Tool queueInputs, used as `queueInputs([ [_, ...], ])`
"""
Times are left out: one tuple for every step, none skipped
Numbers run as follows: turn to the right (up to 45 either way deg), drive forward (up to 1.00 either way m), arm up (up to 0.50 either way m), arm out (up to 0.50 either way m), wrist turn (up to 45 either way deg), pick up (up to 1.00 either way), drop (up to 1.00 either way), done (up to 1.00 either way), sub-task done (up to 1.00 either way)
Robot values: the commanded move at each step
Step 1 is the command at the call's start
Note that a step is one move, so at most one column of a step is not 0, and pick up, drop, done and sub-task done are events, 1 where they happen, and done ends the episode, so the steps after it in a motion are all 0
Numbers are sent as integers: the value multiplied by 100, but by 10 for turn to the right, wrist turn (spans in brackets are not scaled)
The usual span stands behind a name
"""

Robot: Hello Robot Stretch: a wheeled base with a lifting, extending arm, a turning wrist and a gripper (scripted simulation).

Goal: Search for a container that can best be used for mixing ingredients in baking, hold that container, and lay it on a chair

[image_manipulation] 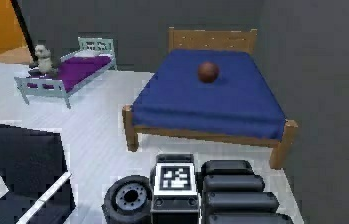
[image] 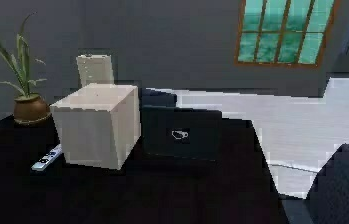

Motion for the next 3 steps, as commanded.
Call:
queueInputs([
  [-240,0,0,0,0,0,0,0,0],
  [-450,0,0,0,0,0,0,0,0],
  [-450,0,0,0,0,0,0,0,0],
])
